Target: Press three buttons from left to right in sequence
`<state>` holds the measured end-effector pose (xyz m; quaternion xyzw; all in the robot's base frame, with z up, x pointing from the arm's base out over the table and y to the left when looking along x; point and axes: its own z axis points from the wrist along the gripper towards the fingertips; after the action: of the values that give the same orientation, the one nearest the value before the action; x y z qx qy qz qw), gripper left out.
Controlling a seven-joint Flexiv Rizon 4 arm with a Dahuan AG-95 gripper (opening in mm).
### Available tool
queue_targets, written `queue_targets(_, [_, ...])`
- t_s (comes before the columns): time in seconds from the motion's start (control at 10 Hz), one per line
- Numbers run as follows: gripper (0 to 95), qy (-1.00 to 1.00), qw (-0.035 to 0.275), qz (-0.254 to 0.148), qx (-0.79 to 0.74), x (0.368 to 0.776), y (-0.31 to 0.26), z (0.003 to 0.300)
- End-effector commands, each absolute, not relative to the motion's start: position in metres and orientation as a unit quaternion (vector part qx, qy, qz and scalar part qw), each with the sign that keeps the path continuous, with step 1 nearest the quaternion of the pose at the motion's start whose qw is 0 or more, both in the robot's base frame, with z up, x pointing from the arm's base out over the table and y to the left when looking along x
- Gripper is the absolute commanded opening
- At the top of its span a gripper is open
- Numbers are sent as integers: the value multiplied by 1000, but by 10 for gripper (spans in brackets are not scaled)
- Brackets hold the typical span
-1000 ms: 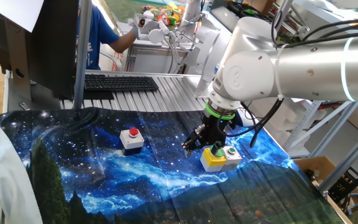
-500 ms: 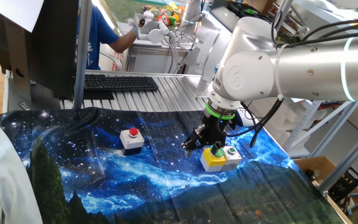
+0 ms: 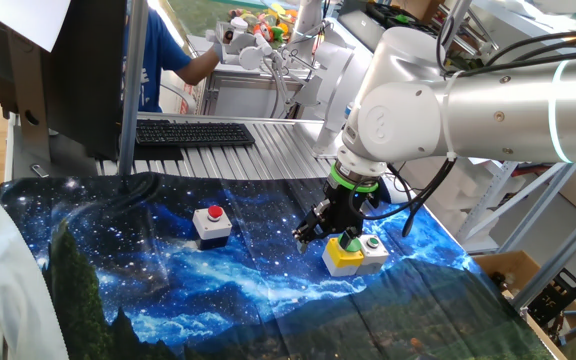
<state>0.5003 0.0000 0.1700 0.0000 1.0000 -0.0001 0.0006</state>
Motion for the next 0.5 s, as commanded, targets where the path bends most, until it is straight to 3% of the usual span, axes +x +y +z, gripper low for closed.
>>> queue_targets(0.1, [0,994,5,-1,110,500,0,170])
queue_targets(0.5, [0,994,4,-1,110,500,0,170])
